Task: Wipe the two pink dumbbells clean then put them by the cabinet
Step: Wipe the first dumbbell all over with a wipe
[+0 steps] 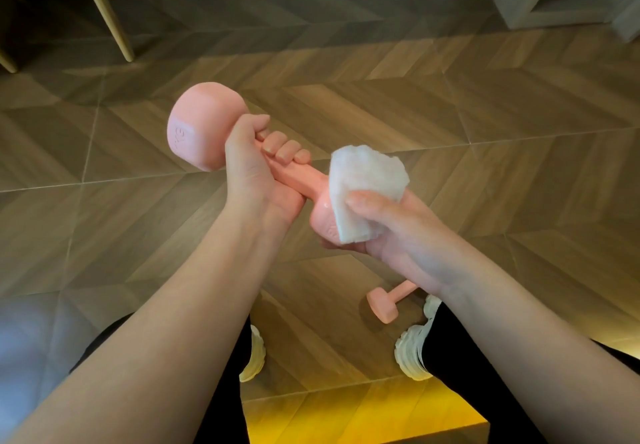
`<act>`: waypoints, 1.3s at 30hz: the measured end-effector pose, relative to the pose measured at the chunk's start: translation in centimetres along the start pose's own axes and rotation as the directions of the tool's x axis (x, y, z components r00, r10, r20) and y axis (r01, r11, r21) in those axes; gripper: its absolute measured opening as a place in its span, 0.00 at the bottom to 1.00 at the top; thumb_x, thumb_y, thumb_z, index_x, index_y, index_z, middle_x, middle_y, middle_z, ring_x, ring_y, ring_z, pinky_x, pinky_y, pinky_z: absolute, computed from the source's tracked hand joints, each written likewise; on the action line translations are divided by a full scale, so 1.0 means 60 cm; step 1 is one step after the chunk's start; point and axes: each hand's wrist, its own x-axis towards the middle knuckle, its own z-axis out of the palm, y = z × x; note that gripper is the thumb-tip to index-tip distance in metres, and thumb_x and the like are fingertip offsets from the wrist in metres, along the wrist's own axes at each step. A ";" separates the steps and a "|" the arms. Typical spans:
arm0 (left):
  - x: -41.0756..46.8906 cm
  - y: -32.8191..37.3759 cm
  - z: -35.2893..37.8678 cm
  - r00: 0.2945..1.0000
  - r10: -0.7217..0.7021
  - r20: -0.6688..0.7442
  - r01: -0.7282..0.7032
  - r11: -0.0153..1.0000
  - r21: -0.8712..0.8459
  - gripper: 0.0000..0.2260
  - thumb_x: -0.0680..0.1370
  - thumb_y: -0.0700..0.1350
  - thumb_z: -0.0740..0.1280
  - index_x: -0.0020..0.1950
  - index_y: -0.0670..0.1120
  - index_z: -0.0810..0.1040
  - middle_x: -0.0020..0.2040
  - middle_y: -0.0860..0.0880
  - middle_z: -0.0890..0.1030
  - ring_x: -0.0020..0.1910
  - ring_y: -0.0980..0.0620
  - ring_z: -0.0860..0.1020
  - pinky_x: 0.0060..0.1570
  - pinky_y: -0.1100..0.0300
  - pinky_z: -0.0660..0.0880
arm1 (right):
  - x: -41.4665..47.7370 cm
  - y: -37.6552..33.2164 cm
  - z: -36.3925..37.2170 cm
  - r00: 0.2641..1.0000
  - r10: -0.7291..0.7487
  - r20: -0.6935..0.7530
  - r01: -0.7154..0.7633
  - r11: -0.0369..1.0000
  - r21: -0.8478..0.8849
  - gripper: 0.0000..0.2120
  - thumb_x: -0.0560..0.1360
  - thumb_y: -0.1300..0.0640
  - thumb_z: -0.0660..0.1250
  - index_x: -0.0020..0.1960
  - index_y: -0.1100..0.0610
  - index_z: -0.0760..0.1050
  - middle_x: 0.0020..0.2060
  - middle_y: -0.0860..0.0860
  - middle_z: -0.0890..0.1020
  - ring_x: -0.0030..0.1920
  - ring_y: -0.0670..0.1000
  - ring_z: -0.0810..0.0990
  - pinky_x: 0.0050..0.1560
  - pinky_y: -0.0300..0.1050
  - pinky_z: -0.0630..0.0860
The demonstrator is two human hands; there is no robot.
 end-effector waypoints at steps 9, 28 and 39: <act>-0.002 -0.010 0.005 0.999 0.005 0.034 -0.007 0.999 0.039 0.16 0.77 0.41 0.60 0.30 0.49 0.61 0.23 0.54 0.59 0.21 0.54 0.58 0.24 0.62 0.62 | 0.008 0.006 0.025 0.956 -0.013 -0.292 0.012 1.000 -0.004 0.13 0.80 0.47 0.64 0.58 0.54 0.77 0.45 0.54 0.84 0.45 0.53 0.82 0.47 0.58 0.81; -0.004 -0.012 0.007 0.997 0.018 0.069 -0.021 0.999 0.036 0.17 0.77 0.41 0.60 0.30 0.50 0.60 0.25 0.54 0.57 0.23 0.54 0.57 0.25 0.61 0.62 | 0.001 0.008 0.026 0.957 -0.074 -0.282 0.067 0.997 -0.036 0.13 0.77 0.45 0.66 0.57 0.51 0.77 0.45 0.48 0.85 0.46 0.47 0.83 0.51 0.54 0.79; -0.003 0.000 0.002 0.993 0.047 0.104 -0.048 0.999 0.001 0.13 0.77 0.42 0.64 0.33 0.47 0.66 0.26 0.52 0.67 0.24 0.55 0.68 0.29 0.61 0.71 | -0.002 -0.002 0.009 1.000 0.008 -0.002 -0.008 0.994 0.112 0.21 0.72 0.55 0.70 0.63 0.57 0.72 0.48 0.52 0.83 0.49 0.50 0.83 0.48 0.51 0.83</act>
